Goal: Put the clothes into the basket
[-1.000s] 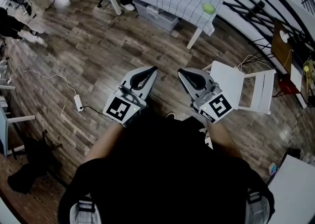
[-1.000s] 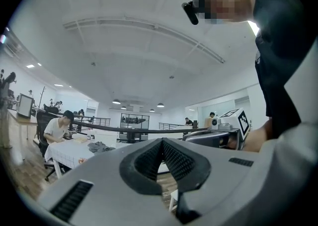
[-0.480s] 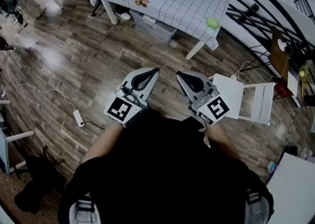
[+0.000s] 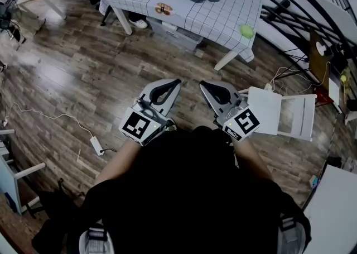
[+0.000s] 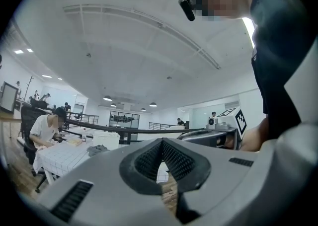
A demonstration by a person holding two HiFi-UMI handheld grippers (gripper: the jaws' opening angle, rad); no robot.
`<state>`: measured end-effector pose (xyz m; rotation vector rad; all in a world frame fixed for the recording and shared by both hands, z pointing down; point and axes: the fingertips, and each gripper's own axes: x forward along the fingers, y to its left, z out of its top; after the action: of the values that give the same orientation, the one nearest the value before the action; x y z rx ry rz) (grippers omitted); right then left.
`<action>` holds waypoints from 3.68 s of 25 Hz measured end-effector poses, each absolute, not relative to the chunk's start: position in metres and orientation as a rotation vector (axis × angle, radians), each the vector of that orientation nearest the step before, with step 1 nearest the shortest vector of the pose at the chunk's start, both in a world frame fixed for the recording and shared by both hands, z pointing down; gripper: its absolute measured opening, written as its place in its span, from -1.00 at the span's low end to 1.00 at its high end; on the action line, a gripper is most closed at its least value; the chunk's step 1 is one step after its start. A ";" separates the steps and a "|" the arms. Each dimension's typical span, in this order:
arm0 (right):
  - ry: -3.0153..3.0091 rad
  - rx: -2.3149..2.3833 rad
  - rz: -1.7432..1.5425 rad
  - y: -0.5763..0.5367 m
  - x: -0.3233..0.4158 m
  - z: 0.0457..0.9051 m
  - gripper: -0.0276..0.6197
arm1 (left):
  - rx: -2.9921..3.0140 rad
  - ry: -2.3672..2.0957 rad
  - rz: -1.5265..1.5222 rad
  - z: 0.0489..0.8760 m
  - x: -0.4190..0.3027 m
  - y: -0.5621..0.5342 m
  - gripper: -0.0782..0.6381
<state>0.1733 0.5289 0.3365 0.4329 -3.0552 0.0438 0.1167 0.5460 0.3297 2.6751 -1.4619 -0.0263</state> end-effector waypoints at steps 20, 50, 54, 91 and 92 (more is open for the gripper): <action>-3.071 0.429 0.042 0.382 0.139 0.342 -0.86 | 2.668 -1.471 -0.015 0.330 0.086 0.398 -0.77; -3.086 0.344 0.078 0.212 0.121 0.351 -0.86 | 2.635 -1.525 0.006 0.339 0.077 0.227 -0.77; -3.070 0.406 0.075 0.187 0.102 0.353 -0.86 | 2.671 -1.471 0.010 0.341 0.058 0.201 -0.77; -2.879 0.911 0.162 -0.004 -0.048 0.382 -0.86 | 2.837 -1.026 0.025 0.371 -0.108 -0.006 -0.77; -2.876 0.915 0.162 -0.011 -0.046 0.384 -0.86 | 2.837 -1.024 0.027 0.372 -0.108 -0.011 -0.77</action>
<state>-0.0464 -0.0108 0.3837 0.9150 -2.8764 0.1619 -0.1075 -0.0111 0.3721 2.8371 -1.0244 0.0269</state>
